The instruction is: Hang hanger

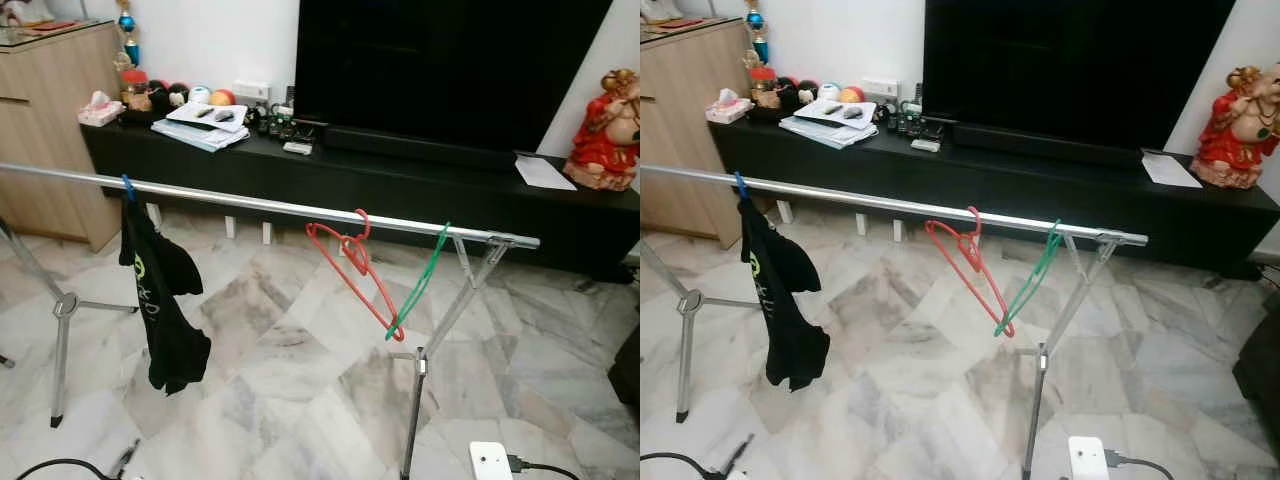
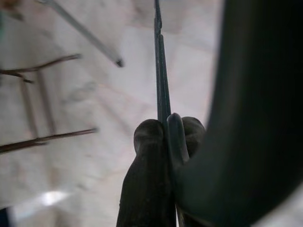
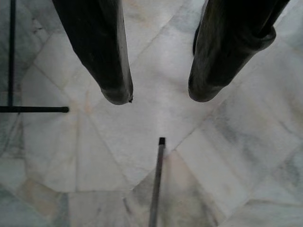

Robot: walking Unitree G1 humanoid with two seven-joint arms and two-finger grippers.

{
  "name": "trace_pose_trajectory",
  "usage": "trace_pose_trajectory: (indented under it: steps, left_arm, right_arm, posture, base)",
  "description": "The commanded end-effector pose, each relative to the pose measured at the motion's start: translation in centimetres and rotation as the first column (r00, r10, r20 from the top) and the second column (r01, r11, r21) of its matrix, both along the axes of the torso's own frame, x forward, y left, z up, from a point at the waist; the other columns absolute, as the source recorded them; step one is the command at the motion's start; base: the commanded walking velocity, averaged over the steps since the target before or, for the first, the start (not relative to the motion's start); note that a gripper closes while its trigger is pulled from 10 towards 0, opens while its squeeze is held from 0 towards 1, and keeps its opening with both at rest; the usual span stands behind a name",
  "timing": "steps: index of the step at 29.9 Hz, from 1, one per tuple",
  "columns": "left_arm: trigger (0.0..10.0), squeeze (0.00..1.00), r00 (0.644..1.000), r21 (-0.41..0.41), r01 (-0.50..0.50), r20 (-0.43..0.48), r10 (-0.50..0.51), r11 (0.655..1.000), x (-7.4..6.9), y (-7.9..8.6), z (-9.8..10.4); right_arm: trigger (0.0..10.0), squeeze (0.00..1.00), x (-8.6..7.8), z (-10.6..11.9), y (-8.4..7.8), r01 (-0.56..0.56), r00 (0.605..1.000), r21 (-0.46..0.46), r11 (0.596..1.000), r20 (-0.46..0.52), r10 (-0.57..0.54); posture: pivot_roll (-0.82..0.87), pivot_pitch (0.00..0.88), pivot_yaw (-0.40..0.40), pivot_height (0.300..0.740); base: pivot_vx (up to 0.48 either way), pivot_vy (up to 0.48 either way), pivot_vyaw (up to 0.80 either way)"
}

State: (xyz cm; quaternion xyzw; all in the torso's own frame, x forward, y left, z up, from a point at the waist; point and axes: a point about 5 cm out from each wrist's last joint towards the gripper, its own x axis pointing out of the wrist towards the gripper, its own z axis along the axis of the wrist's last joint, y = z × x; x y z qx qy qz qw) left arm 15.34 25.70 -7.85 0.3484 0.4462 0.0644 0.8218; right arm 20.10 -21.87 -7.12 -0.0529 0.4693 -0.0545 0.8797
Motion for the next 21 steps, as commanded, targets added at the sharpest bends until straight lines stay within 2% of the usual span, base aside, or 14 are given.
trace_pose_trajectory:
  steps: [1,2,3,4,6,8,11,12,13,16,18,21]
  left_arm:
    - [10.0,0.00,0.993,-0.106,-0.116,-0.005,0.116,0.988,-1.0,-0.2,-0.5]
    - [10.0,0.00,0.987,-0.175,-0.156,0.004,0.159,0.972,-1.1,-0.5,-0.7]
    - [10.0,0.00,0.989,-0.216,-0.145,0.008,0.150,0.966,-1.1,-0.8,-0.7]
    - [10.0,0.00,0.989,-0.223,-0.142,0.009,0.147,0.964,-1.1,-0.9,-0.7]
    - [10.0,0.00,0.999,-0.175,-0.049,0.006,0.050,0.983,-1.1,-0.7,-0.6]
    - [10.0,0.00,0.998,-0.176,-0.053,0.012,0.056,0.983,-1.2,-0.3,-0.5]
    - [10.0,0.00,0.996,-0.135,-0.087,0.008,0.089,0.987,-1.4,0.9,-0.2]
    - [10.0,0.00,0.987,-0.170,-0.155,0.020,0.161,0.973,-1.5,1.3,-0.1]
    - [10.0,0.00,0.959,-0.225,-0.266,0.035,0.280,0.938,-1.6,2.2,0.0]
    - [10.0,0.00,0.918,-0.288,-0.358,0.066,0.392,0.888,-1.5,3.0,0.4]
    - [10.0,0.00,0.919,-0.304,-0.345,0.082,0.385,0.888,-1.2,3.0,0.5]
    - [10.0,0.00,0.930,-0.418,-0.272,0.116,0.348,0.867,0.0,2.3,0.9]
  right_arm:
    - [10.0,0.00,0.0,0.0,0.0,0.005,1.000,0.002,1.000,-0.003,-0.005]
    - [10.0,0.00,0.0,0.0,0.0,0.005,1.000,0.002,1.000,-0.002,-0.005]
    - [10.0,0.00,0.0,0.0,0.0,0.007,1.000,0.004,1.000,-0.001,-0.007]
    - [10.0,0.00,0.0,0.0,0.0,0.008,1.000,0.005,1.000,0.000,-0.008]
    - [10.0,0.00,0.0,0.0,0.0,0.008,1.000,0.006,1.000,0.000,-0.008]
    - [10.0,0.00,0.0,0.0,0.0,0.012,1.000,0.010,1.000,0.002,-0.012]
    - [10.0,0.00,0.0,0.0,0.0,0.011,1.000,0.012,1.000,0.003,-0.011]
    - [10.0,0.00,0.0,0.0,0.1,0.011,1.000,0.013,1.000,0.003,-0.011]
    - [10.0,0.00,0.0,0.0,0.1,0.012,1.000,0.015,1.000,0.003,-0.012]
    - [10.0,0.00,0.0,0.0,0.2,0.015,1.000,0.019,1.000,0.003,-0.015]
    - [10.0,0.00,0.0,-0.1,0.2,0.014,1.000,0.021,1.000,0.003,-0.014]
    - [10.0,0.00,0.0,-0.1,0.3,0.018,1.000,0.025,1.000,0.004,-0.018]
  posture:
    - [0.13,0.000,-0.089,0.740]
    - [0.13,0.000,-0.090,0.740]
    - [0.14,0.000,-0.089,0.740]
    - [0.14,0.000,-0.089,0.740]
    - [0.14,0.000,-0.089,0.740]
    - [0.14,0.000,-0.089,0.740]
    - [0.14,0.000,-0.088,0.740]
    - [0.14,0.000,-0.086,0.740]
    - [0.14,0.000,-0.084,0.740]
    - [0.14,0.000,-0.082,0.740]
    - [0.14,0.000,-0.080,0.740]
    - [0.14,0.000,-0.081,0.740]
  base:
    - [0.000,0.000,0.00]
    - [0.000,0.000,0.00]
    - [0.000,0.000,0.00]
    - [0.000,0.000,0.00]
    - [0.000,0.000,0.00]
    - [0.000,0.000,0.00]
    - [0.000,0.000,0.00]
    - [0.000,0.000,0.00]
    - [0.000,0.000,0.00]
    - [0.000,0.000,0.00]
    - [0.000,0.000,0.00]
    - [0.000,0.000,0.00]
